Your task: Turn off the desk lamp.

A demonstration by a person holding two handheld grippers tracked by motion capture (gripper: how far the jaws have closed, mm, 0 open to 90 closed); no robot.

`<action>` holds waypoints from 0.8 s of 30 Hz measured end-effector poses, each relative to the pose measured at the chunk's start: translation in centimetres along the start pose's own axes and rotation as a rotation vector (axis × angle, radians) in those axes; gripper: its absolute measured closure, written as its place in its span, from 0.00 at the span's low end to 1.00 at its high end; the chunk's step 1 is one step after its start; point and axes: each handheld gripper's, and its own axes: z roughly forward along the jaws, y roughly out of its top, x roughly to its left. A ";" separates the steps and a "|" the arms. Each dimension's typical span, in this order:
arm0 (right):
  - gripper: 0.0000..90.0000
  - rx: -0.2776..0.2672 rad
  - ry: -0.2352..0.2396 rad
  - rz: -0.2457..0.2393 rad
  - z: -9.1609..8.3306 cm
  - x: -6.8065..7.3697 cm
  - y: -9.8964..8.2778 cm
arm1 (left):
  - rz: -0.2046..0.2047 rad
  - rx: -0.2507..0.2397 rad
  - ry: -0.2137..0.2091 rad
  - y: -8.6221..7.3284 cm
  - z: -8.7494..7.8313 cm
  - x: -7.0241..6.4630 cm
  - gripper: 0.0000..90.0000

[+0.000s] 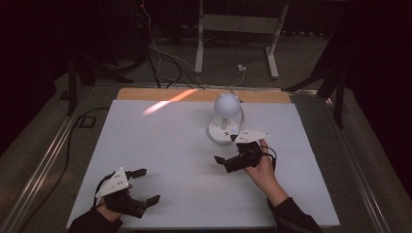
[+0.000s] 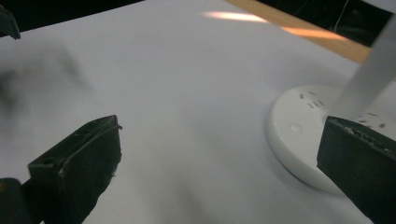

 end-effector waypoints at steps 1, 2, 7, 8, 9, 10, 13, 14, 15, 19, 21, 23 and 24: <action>0.00 -0.014 -0.001 -0.005 -0.2 -0.1 -0.4 | 0.001 0.000 0.000 0.0 0.0 0.0 0.01; 0.00 -0.012 -0.006 -0.004 -0.5 -0.3 -0.7 | 0.002 0.001 -0.001 0.0 0.0 0.0 0.01; 0.00 0.012 -0.037 0.005 -1.5 -0.7 -2.4 | 0.001 -0.001 -0.002 0.0 0.0 0.0 0.01; 0.00 0.015 -0.039 0.008 -1.7 -0.8 -2.8 | 0.001 0.000 -0.003 0.0 0.0 0.0 0.01; 0.00 0.026 -0.044 0.006 -1.9 -0.8 -3.1 | 0.002 0.000 -0.003 0.0 0.0 0.0 0.01; 0.00 0.038 -0.044 0.007 -2.0 -0.8 -3.5 | 0.001 -0.001 -0.003 0.0 0.0 0.0 0.01; 0.00 0.061 -0.043 0.006 -2.6 -0.8 -4.4 | 0.007 -0.003 -0.002 0.0 -0.1 -0.1 0.01; 0.00 0.070 -0.049 0.001 -2.8 -0.8 -4.7 | 0.007 -0.004 -0.003 0.0 -0.1 -0.1 0.01; 0.00 0.080 -0.059 -0.001 -2.9 -0.7 -4.9 | 0.005 -0.005 -0.004 0.1 -0.1 -0.1 0.01; 0.00 0.090 -0.073 0.013 -3.8 -0.6 -5.9 | 0.009 0.000 -0.003 0.0 -0.1 -0.1 0.01; 0.00 0.086 -0.082 0.016 -4.3 -0.7 -6.3 | 0.007 -0.003 -0.002 0.1 -0.1 -0.1 0.01; 0.00 0.086 -0.088 0.025 -4.9 -0.7 -6.7 | 0.007 -0.001 0.000 0.0 -0.1 -0.1 0.01; 0.00 0.087 -0.096 0.028 -5.1 -0.8 -7.0 | 0.008 -0.001 -0.002 0.0 -0.1 -0.1 0.01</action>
